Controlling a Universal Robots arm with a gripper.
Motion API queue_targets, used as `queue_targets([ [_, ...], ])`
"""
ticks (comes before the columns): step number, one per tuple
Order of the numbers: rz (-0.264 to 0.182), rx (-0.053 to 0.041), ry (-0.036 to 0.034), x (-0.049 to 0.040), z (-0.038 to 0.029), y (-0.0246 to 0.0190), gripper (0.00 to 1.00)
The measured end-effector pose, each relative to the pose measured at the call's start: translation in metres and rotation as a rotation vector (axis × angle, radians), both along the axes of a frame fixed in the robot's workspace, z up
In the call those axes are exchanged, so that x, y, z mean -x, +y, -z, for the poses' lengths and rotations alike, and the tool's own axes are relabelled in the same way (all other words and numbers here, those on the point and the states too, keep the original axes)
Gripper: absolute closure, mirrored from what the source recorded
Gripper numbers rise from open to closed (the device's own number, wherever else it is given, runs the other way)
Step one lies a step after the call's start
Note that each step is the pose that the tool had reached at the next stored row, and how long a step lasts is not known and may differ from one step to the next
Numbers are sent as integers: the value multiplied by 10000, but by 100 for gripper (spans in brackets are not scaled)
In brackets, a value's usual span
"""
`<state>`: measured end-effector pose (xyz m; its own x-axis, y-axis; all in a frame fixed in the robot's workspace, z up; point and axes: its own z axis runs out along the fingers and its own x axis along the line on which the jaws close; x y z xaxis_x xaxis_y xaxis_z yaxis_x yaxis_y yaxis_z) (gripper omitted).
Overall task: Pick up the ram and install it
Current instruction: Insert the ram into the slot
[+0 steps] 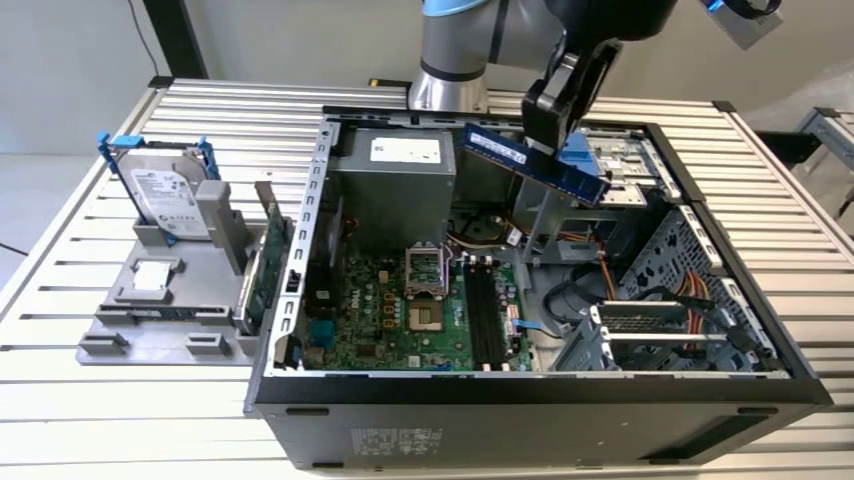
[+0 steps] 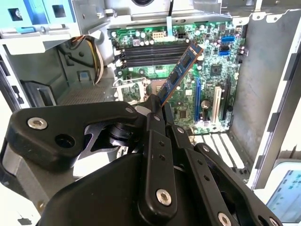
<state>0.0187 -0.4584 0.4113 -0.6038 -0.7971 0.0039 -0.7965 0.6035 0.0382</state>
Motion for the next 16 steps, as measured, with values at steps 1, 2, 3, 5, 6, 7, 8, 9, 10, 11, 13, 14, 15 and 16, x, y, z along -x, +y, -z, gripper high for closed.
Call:
queue_targets([
  [1,40,0,0,0,0,-1,100],
  [2,79,0,0,-1,0,-2,100],
  [3,120,0,0,-1,0,-3,100],
  [5,196,0,0,-3,0,-6,100],
  [6,236,0,0,-3,0,-8,100],
  [7,279,0,0,-4,0,-10,100],
  [8,322,0,0,-4,0,-12,100],
  [9,364,0,0,-5,0,-13,100],
  [10,406,0,0,-5,0,-15,100],
  [11,449,0,0,-6,0,-16,100],
  [13,528,0,0,-8,0,-20,100],
  [14,568,0,0,-9,0,-21,100],
  [15,610,-1,0,-9,0,-23,100],
  [16,652,0,0,-10,0,-25,100],
])
